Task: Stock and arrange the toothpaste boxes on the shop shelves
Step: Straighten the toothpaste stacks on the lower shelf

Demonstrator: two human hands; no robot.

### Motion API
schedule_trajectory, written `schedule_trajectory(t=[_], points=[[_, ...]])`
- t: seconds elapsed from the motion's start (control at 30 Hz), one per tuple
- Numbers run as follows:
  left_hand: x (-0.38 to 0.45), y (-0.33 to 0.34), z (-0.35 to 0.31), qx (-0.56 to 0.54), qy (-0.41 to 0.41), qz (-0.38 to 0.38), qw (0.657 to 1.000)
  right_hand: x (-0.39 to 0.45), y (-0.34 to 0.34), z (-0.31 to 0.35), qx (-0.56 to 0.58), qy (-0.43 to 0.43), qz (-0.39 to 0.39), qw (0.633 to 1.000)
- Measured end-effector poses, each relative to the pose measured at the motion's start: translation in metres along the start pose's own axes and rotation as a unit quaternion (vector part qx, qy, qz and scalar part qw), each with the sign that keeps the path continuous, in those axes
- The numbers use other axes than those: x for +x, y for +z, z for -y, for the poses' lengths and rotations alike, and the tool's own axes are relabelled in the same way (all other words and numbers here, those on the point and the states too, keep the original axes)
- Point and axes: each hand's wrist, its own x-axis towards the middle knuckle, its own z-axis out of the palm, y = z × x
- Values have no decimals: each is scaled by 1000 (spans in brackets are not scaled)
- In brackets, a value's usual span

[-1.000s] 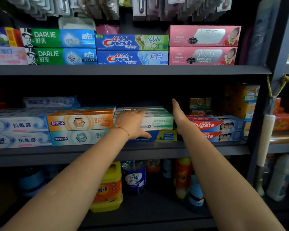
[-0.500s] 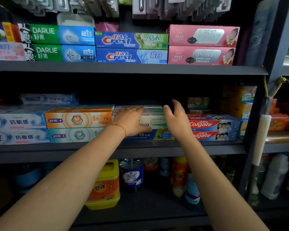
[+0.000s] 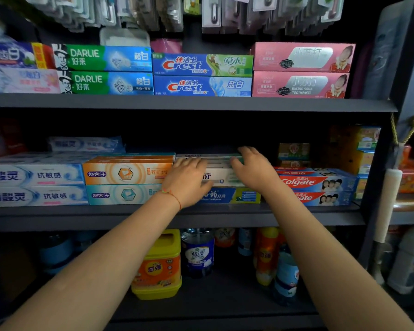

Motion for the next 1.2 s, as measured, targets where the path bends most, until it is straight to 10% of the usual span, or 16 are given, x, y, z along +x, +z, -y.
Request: schedule_trajectory(t=[0.37,1.2], points=[[0,4,2,-1,-11,-1,1000,50,5,35,-45,67,205,975],[-1,13,3,-21,4,-53,998,66,20,43,-120,65,183,974]])
